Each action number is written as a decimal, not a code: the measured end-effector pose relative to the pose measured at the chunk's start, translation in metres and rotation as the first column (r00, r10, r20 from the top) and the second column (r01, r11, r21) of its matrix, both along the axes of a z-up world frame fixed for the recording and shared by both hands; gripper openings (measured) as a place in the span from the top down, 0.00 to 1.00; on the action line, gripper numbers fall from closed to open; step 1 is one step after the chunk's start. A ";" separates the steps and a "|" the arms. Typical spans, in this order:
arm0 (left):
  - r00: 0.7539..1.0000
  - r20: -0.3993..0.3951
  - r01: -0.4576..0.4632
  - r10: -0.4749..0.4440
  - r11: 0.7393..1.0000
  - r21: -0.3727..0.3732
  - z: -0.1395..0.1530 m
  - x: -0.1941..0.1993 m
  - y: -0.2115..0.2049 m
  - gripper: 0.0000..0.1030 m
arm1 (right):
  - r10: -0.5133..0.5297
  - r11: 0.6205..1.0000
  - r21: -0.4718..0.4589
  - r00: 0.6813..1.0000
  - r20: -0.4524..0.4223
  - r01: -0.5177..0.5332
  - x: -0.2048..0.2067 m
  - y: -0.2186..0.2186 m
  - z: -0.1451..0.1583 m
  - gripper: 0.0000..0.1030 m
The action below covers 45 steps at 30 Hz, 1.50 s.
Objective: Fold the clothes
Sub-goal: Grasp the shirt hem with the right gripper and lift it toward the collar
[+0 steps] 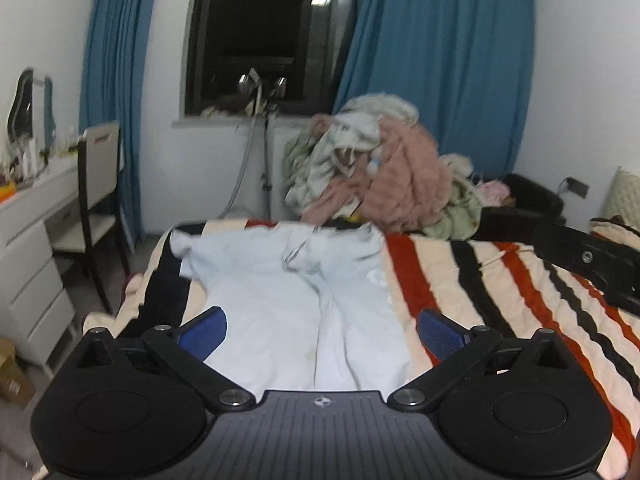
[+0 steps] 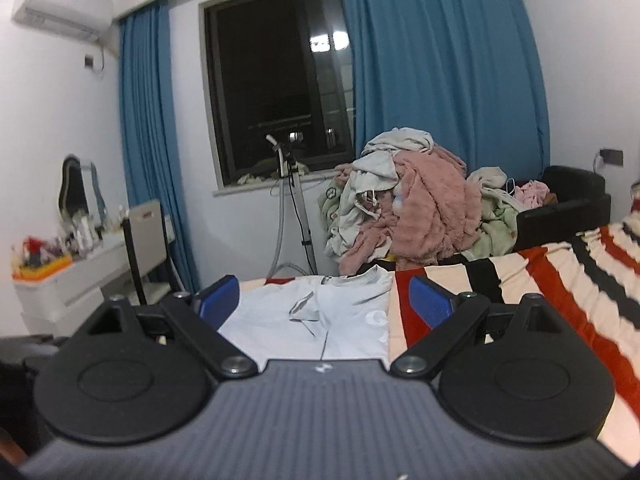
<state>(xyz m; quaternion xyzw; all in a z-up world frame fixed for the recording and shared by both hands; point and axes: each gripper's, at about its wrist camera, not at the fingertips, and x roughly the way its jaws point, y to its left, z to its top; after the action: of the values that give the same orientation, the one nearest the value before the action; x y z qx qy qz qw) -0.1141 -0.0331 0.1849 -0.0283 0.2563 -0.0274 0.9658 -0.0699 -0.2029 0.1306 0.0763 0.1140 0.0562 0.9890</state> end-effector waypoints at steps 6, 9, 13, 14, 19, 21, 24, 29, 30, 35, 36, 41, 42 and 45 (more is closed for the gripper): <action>0.992 0.100 -0.079 0.072 0.995 0.063 -0.011 0.036 0.011 0.00 | 0.063 0.998 0.010 0.994 -0.089 -0.063 0.050 -0.004 0.009 0.09; 0.992 0.108 -0.079 0.071 0.994 0.073 -0.038 0.063 0.015 0.00 | 0.068 0.995 -0.063 0.992 -0.110 -0.076 0.071 -0.003 -0.004 0.09; 0.994 0.100 -0.045 0.040 0.998 0.046 -0.069 0.084 0.035 0.00 | 0.116 0.989 -0.079 0.983 -0.142 -0.128 0.121 0.003 -0.034 0.09; 0.992 0.115 -0.048 0.043 0.998 0.041 -0.074 0.086 0.043 0.00 | 0.127 0.986 -0.086 0.981 -0.148 -0.141 0.135 0.007 -0.043 0.09; 0.985 0.152 -0.077 0.078 0.997 -0.010 -0.102 0.102 0.098 0.00 | 0.192 0.972 -0.094 0.961 -0.197 -0.213 0.228 0.056 -0.092 0.10; 0.982 0.159 -0.088 0.099 0.993 -0.077 -0.118 0.114 0.126 0.00 | 0.249 0.954 -0.106 0.937 -0.243 -0.281 0.273 0.089 -0.117 0.10; 0.980 0.113 -0.144 0.162 0.977 -0.159 -0.141 0.142 0.164 0.00 | 0.377 0.887 -0.157 0.877 -0.296 -0.434 0.335 0.152 -0.154 0.23; 0.963 0.046 -0.245 0.265 0.936 -0.251 -0.176 0.188 0.216 0.00 | 0.495 0.782 -0.231 0.803 -0.332 -0.578 0.410 0.262 -0.208 0.23; 0.954 0.040 -0.277 0.297 0.924 -0.265 -0.181 0.194 0.225 0.00 | 0.511 0.762 -0.246 0.789 -0.341 -0.600 0.419 0.283 -0.218 0.23; 0.849 0.062 -0.482 0.525 0.818 -0.315 -0.203 0.210 0.268 0.00 | 0.494 0.773 -0.285 0.819 -0.292 -0.567 0.467 0.346 -0.246 0.23; 0.833 0.049 -0.505 0.551 0.794 -0.338 -0.207 0.212 0.278 0.00 | 0.471 0.798 -0.269 0.837 -0.280 -0.539 0.479 0.351 -0.248 0.23; 0.786 0.050 -0.561 0.616 0.745 -0.361 -0.216 0.215 0.297 0.00 | 0.402 0.856 -0.220 0.870 -0.286 -0.468 0.522 0.369 -0.252 0.64; 0.782 0.049 -0.568 0.621 0.743 -0.354 -0.217 0.216 0.297 0.00 | 0.398 0.856 -0.232 0.876 -0.272 -0.461 0.522 0.371 -0.250 0.87; 0.795 0.060 -0.555 0.604 0.764 -0.329 -0.217 0.216 0.289 0.00 | 0.345 0.876 -0.279 0.916 -0.205 -0.393 0.514 0.365 -0.235 0.94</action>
<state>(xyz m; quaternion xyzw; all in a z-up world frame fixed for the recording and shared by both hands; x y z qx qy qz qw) 0.1022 0.2556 -0.0318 -0.2475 0.1484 0.2330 0.9287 0.4438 0.1623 -0.1049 -0.1014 0.2075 0.2195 0.9479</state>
